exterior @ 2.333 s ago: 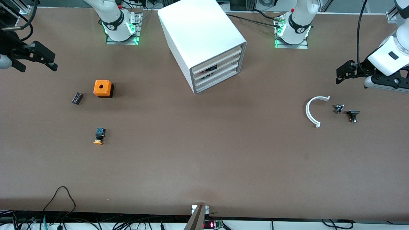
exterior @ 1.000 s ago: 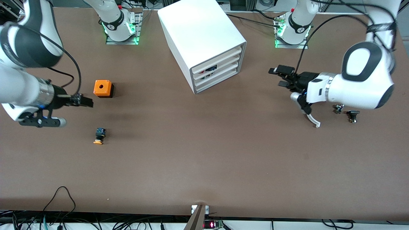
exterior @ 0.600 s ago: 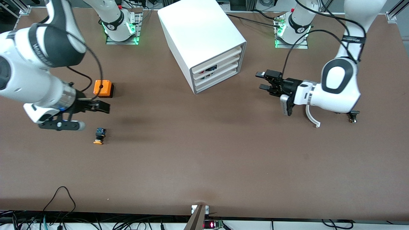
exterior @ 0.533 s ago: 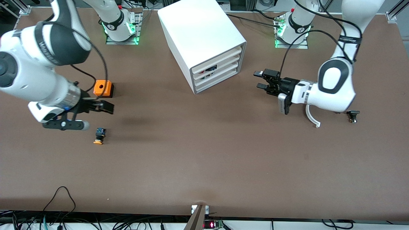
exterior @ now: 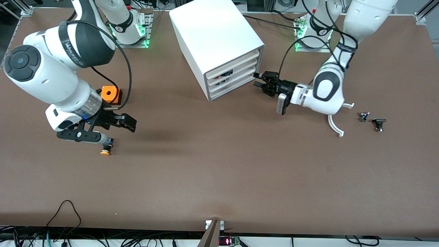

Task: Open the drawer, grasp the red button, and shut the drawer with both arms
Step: 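Grasp the drawer handle with the left gripper while the right gripper approaches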

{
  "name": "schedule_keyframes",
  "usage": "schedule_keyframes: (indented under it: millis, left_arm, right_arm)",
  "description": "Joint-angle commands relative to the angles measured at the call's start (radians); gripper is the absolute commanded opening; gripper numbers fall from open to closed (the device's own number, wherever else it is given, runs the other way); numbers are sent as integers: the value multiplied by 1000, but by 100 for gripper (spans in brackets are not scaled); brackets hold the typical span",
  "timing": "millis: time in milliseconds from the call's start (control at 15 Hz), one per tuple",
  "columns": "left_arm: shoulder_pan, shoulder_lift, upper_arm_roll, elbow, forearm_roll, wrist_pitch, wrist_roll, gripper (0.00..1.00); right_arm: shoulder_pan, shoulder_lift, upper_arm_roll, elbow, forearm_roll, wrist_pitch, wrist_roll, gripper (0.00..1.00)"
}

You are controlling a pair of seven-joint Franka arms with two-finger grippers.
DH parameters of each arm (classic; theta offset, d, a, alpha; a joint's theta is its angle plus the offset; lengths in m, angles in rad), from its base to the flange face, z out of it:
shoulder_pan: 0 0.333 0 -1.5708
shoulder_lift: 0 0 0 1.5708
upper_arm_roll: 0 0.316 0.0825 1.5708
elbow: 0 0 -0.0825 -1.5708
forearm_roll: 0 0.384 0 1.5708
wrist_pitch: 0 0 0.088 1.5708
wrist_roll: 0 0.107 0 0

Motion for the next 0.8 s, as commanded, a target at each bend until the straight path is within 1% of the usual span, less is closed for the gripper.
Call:
schedule_keyframes:
  millis: [0, 67, 200, 267, 333, 400, 533, 733]
  left_arm:
    - [2, -5, -54, -55, -57, 47, 50, 54]
    - [3, -5, -66, -73, -58, 52, 51, 54]
    - [3, -3, -68, -89, -66, 52, 74, 54]
    - [0, -3, -74, -99, -93, 52, 79, 54]
    - [0, -3, -98, -109, -124, 54, 87, 54]
    - [0, 0, -111, -110, -140, 55, 93, 50]
    - [-5, 7, -112, -110, -144, 55, 114, 41]
    - [-5, 18, -112, -110, -146, 60, 119, 13]
  right_arm:
    - [56, 47, -4, 86, 7, -10, 181, 100]
    - [64, 50, -4, 90, 7, -10, 225, 100]
    - [87, 51, -4, 93, 9, -11, 315, 100]
    - [95, 53, -3, 96, 9, -10, 372, 100]
    - [105, 60, -3, 107, 10, -11, 429, 100]
    - [119, 67, -3, 117, 10, -11, 487, 100]
    - [139, 77, -3, 130, 10, -16, 566, 100]
    - [176, 97, -3, 162, 10, -19, 687, 100]
